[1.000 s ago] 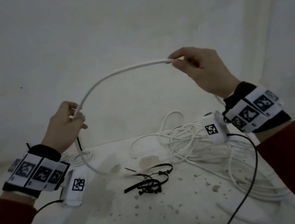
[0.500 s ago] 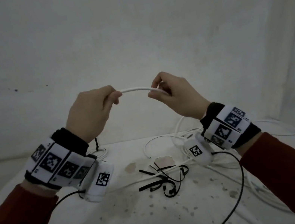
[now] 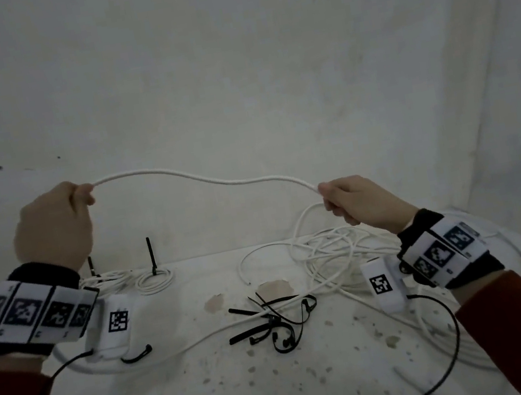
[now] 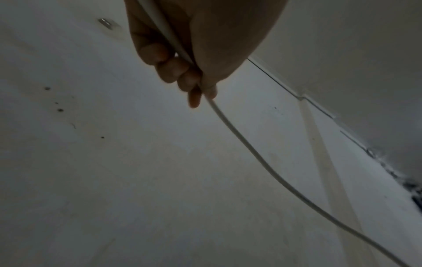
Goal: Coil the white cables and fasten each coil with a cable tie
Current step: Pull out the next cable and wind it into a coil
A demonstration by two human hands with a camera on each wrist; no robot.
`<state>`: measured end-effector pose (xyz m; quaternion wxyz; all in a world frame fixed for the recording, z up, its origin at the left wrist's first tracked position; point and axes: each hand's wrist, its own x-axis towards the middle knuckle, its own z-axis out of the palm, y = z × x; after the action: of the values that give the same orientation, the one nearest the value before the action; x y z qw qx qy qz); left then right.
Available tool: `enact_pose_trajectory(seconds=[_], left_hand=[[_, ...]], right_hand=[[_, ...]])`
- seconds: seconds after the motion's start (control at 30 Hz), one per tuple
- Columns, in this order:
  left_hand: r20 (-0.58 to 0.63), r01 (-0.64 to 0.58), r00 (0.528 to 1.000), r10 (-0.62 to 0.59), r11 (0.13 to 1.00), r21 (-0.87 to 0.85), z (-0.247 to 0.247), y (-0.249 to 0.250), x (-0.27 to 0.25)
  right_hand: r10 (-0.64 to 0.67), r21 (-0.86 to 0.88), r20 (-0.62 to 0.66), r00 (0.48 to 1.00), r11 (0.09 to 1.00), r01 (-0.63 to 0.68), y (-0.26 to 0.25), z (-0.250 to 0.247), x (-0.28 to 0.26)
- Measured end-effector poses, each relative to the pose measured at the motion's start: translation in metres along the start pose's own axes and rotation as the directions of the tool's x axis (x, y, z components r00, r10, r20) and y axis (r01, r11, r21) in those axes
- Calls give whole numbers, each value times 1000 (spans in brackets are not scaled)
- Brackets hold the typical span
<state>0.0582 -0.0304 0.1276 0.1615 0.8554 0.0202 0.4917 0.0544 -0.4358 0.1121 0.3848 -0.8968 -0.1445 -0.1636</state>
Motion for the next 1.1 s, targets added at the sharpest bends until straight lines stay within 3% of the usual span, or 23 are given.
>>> enact_pose_trajectory(seconds=[0.1, 0.17, 0.23, 0.3, 0.37, 0.43, 0.53, 0.6, 0.73, 0.83, 0.9, 0.97, 1.03, 1.1], left_hand=[[157, 28, 986, -46, 993, 113, 0, 4, -13], [258, -48, 966, 21, 994, 98, -2, 23, -26], [245, -212, 946, 214, 977, -35, -7, 54, -40], [268, -299, 896, 353, 928, -223, -10, 85, -51], [261, -288, 873, 413, 866, -408, -9, 114, -55], [150, -302, 898, 412, 829, -470, -11, 126, -50], [-63, -367, 927, 371, 856, -363, -17, 116, -33], [-154, -327, 944, 293, 894, -307, -19, 95, -18], [-152, -153, 981, 117, 956, -250, -19, 51, 3], [-145, -33, 989, 1, 976, -214, -15, 32, 4], [-24, 42, 999, -45, 990, -132, -12, 29, 0], [186, 26, 982, -38, 997, 68, -8, 36, -9], [412, -128, 910, 52, 979, 160, -5, 48, -27], [472, -270, 854, 220, 962, 41, 0, 67, -45]], right_hand=[[-132, -53, -55, 990, 990, 129, -4, -3, -1], [-243, -71, -52, 969, 968, 239, -20, 2, -4], [-341, -76, -34, 939, 938, 338, -42, 11, -5], [-422, -80, -12, 906, 904, 420, -63, 24, -4], [-484, -94, -20, 875, 872, 480, -77, 35, -3], [-510, -68, -53, 859, 860, 506, -83, 39, 0], [-470, -49, -41, 881, 882, 469, -70, 35, 3], [-425, -95, -39, 904, 903, 420, -49, 31, 3], [-235, 41, -127, 964, 969, 242, -8, 25, -2], [-109, 214, -129, 986, 968, 135, 6, 22, -8], [-45, 260, -146, 988, 962, 83, 8, 20, -10], [-16, 328, -183, 983, 941, 76, 5, 17, -12], [-62, 443, -159, 985, 887, 127, -6, 15, -13], [-153, 553, -98, 983, 813, 182, -21, 17, -15]])
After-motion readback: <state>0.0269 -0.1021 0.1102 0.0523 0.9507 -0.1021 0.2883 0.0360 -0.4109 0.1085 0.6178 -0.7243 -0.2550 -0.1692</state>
